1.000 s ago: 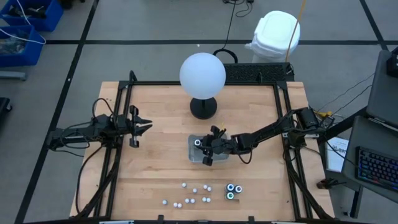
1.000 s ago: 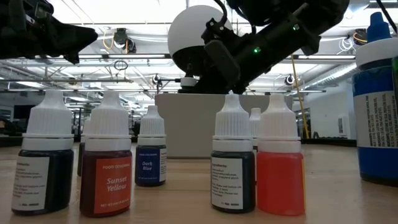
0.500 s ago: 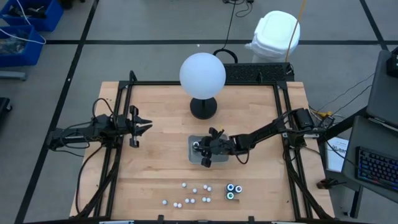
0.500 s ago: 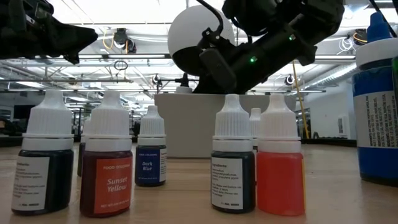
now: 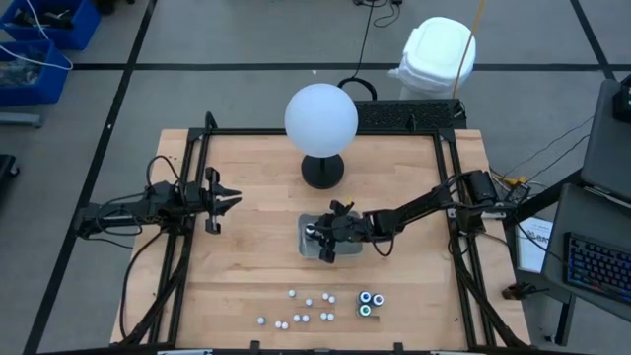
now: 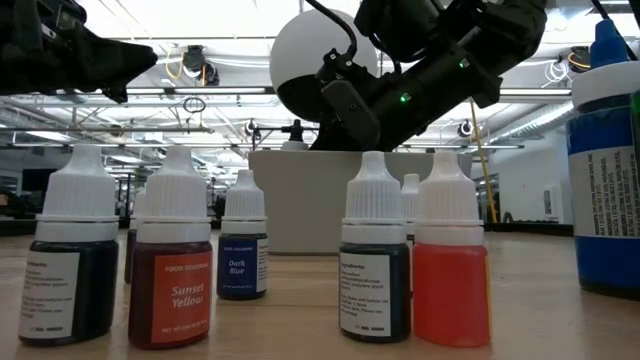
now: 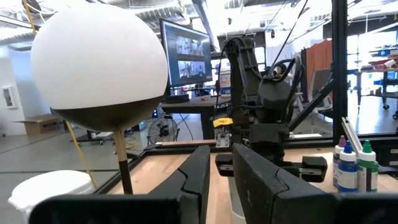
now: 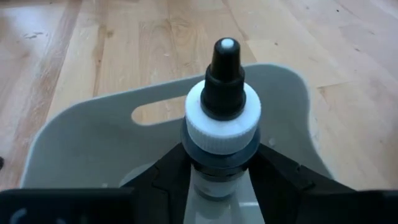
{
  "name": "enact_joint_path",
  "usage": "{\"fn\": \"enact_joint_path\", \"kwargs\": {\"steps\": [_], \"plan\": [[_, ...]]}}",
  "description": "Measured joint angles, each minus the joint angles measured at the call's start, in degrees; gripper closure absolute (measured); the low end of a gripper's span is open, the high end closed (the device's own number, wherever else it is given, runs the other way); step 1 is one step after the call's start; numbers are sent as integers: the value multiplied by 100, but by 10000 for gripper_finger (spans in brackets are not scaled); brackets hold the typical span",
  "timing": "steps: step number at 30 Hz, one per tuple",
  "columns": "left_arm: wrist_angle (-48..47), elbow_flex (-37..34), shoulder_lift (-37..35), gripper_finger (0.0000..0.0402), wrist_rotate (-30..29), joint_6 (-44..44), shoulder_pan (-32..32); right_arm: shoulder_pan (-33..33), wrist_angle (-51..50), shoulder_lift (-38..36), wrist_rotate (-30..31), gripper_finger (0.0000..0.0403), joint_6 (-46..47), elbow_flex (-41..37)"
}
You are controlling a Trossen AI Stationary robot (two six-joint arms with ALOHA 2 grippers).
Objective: Pick & Place food coloring
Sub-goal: Put the large black food coloring bottle into the gray bin
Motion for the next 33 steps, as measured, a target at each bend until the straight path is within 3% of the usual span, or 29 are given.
{"fn": "enact_joint_path", "kwargs": {"steps": [10, 33], "plan": [[0, 0, 0, 325, 0, -1, -1, -117, 70, -11, -246, 217, -45, 0], [-3, 1, 0, 325, 2, -5, -2, 152, -55, -560, -231, 215, -920, -11]]}}
